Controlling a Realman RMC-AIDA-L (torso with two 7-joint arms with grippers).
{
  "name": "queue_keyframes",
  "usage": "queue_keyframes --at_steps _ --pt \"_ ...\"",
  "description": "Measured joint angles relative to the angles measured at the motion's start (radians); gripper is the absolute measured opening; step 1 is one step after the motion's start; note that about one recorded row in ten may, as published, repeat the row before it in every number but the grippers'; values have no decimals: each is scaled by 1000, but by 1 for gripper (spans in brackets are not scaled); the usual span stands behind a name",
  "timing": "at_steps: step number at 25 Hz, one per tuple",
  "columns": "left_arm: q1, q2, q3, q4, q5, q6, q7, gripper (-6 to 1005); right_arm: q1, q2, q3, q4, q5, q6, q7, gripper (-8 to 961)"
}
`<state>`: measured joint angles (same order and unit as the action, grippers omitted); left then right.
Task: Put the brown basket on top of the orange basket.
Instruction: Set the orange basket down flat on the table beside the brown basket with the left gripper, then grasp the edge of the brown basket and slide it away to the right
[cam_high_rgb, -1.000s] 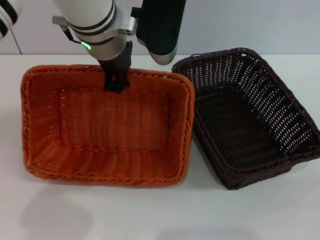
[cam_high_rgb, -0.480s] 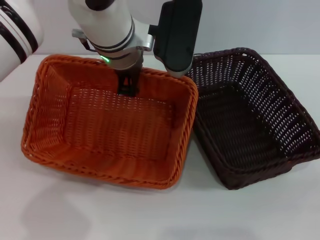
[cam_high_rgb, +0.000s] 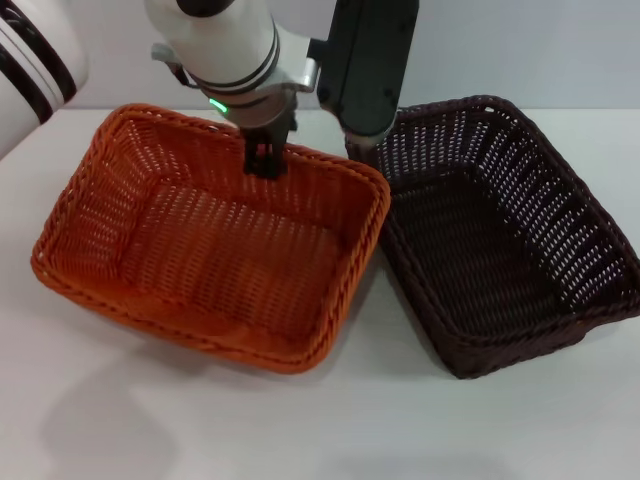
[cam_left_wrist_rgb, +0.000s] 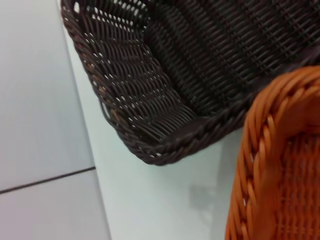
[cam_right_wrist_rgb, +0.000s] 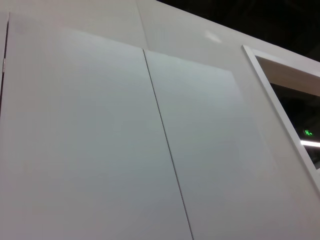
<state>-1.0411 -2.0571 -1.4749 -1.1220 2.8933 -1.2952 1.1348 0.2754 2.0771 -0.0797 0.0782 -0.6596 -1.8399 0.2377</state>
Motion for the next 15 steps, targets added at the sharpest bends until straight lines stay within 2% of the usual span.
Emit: queue_keyframes --at_steps 4,7,11,12,13,15 --pt "2 6 -1 -50 2 -11 -4 463 -1 0 -2 0 0 2 0 789" --pt "14 21 -8 -136 2 -19 -6 463 -7 0 -7 1 0 2 0 789" --pt "42 30 -39 -248 2 -6 -10 464 -12 0 -8 2 0 1 0 788" --pt "79 27 -85 -343 2 48 -18 464 -12 1 -8 2 0 1 0 788" --pt "79 27 -85 -343 2 48 -18 465 -13 1 -8 3 0 1 0 788" --pt "131 13 -134 -439 2 135 -24 465 -13 1 -8 3 0 0 0 788"
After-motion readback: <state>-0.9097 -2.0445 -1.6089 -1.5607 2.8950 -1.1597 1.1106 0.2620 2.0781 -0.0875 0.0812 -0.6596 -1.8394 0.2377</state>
